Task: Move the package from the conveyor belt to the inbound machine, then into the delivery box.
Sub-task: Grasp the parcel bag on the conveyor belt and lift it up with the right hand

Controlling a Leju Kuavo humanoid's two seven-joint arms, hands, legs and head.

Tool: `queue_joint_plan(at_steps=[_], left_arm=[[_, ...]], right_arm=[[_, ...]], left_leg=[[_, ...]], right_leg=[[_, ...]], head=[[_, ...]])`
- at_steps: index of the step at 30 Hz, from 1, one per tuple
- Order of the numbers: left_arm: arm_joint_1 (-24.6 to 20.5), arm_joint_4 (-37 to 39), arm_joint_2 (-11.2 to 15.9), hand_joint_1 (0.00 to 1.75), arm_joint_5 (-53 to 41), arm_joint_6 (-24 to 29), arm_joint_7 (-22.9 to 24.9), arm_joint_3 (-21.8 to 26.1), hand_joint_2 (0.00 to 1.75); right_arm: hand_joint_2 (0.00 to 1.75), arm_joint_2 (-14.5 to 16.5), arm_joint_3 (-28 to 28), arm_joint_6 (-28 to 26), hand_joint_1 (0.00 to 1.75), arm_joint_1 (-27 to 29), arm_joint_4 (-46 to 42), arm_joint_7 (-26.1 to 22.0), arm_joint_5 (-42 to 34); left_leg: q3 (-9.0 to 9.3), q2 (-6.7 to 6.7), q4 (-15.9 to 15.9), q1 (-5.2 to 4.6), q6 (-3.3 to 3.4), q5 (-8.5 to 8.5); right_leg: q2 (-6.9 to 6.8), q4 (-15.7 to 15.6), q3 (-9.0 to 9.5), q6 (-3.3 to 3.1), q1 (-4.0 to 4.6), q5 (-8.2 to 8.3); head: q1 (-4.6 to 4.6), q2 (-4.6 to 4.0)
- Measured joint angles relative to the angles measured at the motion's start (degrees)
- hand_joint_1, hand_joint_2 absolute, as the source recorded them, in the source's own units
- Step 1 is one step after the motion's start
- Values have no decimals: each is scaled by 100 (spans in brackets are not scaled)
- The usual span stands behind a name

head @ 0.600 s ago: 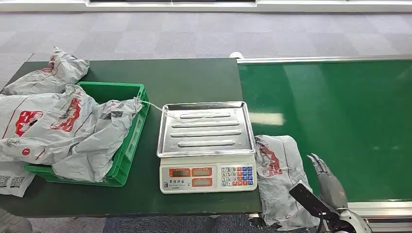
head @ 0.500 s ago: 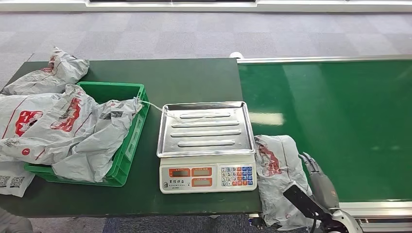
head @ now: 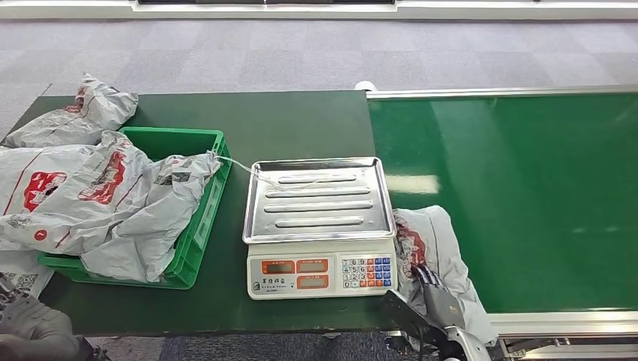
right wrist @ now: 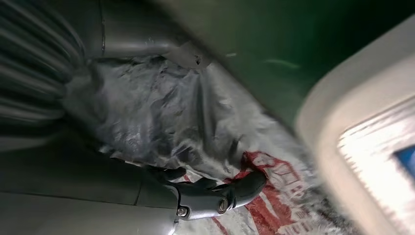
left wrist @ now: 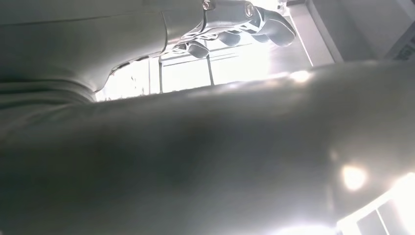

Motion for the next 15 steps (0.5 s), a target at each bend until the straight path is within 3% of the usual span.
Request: queue_joint_plan(at_steps=[5,11,13,15], left_arm=[[-133,102,-83,0,-178,-38,180,-75,0],[-184,101,-199,0,-326,-146,314,-91,0],[-191,71,-244,0,-357,-174,334,-92,0],[-203,28,-281,0,-364,-181,353,-97,0]], right_arm=[[175,327,302,-375,0,-659,1351,623,623],[175,553,286,-596,0,-1002,2030,837,960],[87,608,238,-615,0,-1038,2071,854,1019],[87,650,210,-623,0,-1081,2081,890,1070]], left_leg=[[46,80,-7,34,-27,-47],[199,165,-19,78,-21,-170],[185,164,-17,86,-30,-132],[123,170,-10,88,-38,-80]], right_leg=[[77,-24,59,-24,34,-12],[130,-46,179,-24,61,-171],[129,-46,163,-33,68,-97],[135,-48,95,-40,70,16]], head=[[-1,0],[0,0],[2,0],[1,0]])
